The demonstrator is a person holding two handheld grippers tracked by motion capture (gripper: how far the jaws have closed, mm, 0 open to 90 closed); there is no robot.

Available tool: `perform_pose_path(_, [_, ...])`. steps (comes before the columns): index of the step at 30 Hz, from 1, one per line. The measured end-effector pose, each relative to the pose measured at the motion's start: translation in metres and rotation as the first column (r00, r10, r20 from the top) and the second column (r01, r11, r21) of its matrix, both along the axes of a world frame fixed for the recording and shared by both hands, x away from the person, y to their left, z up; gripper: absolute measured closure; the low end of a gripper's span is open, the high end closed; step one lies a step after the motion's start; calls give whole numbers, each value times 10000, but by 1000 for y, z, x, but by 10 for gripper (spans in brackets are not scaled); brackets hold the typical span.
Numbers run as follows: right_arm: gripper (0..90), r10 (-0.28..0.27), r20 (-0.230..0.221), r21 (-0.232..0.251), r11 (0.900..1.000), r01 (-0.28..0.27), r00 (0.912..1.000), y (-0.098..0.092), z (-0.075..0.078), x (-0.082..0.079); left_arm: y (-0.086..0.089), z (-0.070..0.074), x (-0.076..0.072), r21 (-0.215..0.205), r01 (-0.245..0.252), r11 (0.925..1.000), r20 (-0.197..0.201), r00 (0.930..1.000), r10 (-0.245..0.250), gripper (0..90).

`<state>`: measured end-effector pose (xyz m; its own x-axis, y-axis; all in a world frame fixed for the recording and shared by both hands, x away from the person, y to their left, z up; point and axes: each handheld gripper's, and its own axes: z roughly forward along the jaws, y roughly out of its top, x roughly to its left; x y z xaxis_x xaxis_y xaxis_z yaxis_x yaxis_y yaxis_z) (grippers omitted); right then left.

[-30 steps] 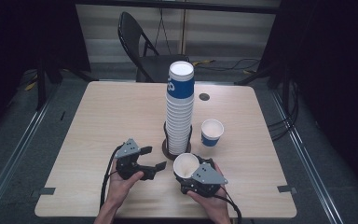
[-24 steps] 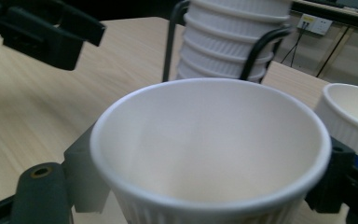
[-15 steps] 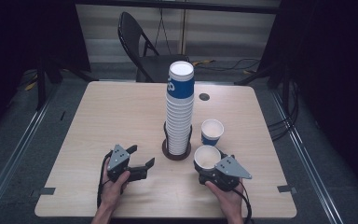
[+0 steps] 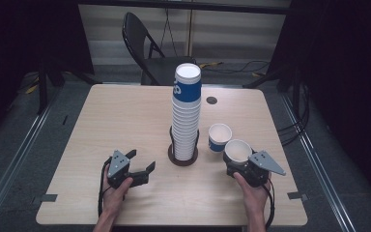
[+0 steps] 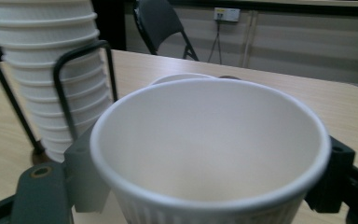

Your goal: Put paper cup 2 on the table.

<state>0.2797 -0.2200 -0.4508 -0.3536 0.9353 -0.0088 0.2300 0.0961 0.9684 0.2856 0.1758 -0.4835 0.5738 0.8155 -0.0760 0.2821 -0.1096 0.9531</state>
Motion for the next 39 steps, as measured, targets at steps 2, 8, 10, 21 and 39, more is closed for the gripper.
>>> perform_pose_path(2, [194,-176,17,146,9997,176,9998,-4,-2,6,0,-2,-1,75,-42,10000,31,10000,42,158])
perform_pose_path(8, [193,-897,-218,560,9943,908,9957,-18,-8,26,1,-7,-2,60,-182,9998,143,9997,181,157])
perform_pose_path(10, [193,-1020,-297,527,9932,1035,9943,-22,-11,32,1,-7,-2,53,-222,9997,197,9996,220,157])
perform_pose_path(21, [190,-1559,-411,511,9861,1579,9869,-33,-25,57,1,-10,-5,21,-365,9993,329,9988,364,157])
perform_pose_path(39, [176,-1704,-1017,113,9850,1725,9801,-36,-36,61,-4,-11,-9,312,-462,9984,641,9970,441,158])
